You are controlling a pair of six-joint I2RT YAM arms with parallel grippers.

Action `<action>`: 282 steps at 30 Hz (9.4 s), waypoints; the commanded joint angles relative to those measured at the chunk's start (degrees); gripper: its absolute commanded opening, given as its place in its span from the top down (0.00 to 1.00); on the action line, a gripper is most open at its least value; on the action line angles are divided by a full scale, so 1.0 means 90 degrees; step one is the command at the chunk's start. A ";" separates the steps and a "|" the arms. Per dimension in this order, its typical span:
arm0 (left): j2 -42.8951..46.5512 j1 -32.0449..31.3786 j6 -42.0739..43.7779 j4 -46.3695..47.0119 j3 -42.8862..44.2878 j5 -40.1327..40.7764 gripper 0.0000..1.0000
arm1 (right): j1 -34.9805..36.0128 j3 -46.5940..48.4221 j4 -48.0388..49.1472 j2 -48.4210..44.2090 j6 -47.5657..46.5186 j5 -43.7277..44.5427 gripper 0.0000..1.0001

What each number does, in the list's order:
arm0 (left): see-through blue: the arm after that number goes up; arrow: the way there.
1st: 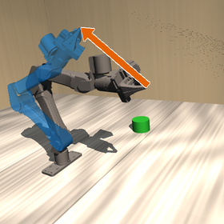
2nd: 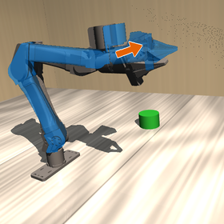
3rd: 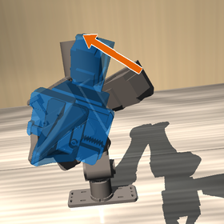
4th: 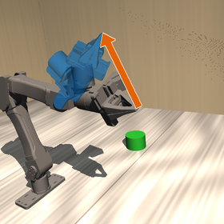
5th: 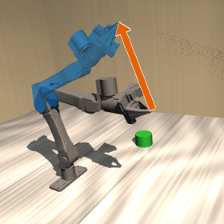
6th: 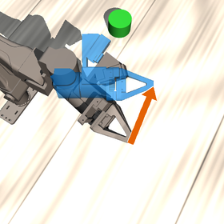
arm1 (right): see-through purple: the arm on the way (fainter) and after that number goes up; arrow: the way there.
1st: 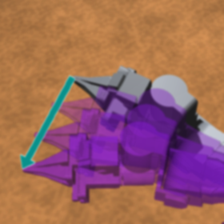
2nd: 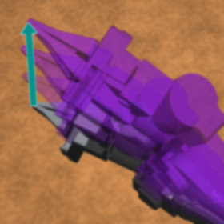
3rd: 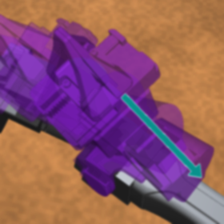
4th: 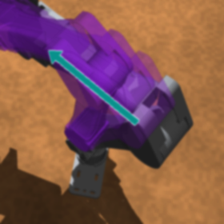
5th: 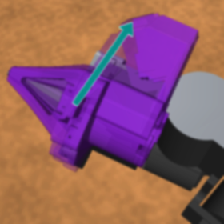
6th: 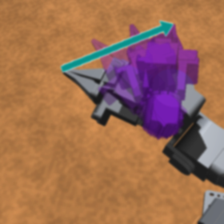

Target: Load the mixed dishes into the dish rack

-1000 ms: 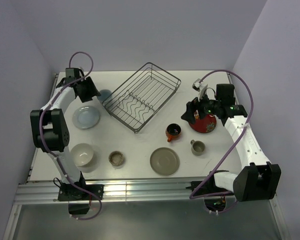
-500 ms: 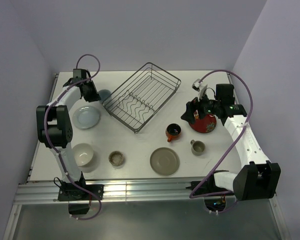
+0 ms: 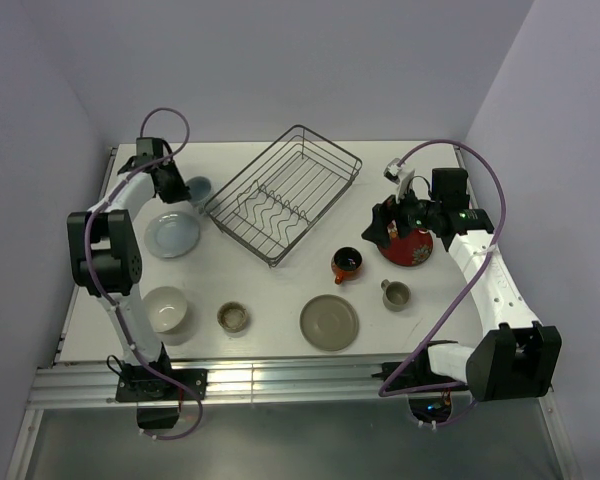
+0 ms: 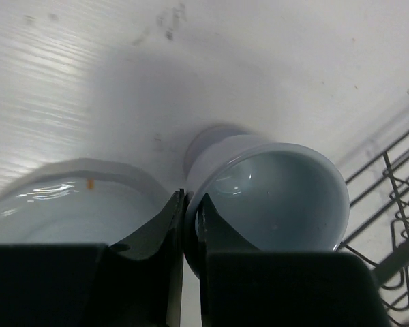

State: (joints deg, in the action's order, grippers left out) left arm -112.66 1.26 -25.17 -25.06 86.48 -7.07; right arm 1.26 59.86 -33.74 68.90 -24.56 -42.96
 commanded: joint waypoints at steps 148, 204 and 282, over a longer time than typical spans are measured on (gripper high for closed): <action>0.7263 -0.1702 -0.2790 0.2951 -0.5165 -0.1090 0.23 | 0.2467 0.4051 0.3445 0.3778 0.1509 0.5114 1.00; 0.9012 -0.1536 -0.2467 0.1427 -0.5878 -0.0113 0.17 | 0.3464 0.4365 0.6786 0.7041 -0.5689 0.6668 1.00; 0.8094 -0.1458 -0.2321 -0.0447 -0.5497 -0.0698 0.19 | 0.1570 -0.0263 0.0369 -0.0244 0.0756 -0.2531 0.14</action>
State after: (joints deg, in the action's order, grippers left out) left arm -40.40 -12.12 -45.32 -27.86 37.67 -10.57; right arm 16.40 57.89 -31.75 67.70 -17.63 -63.29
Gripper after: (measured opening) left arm 0.809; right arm 0.860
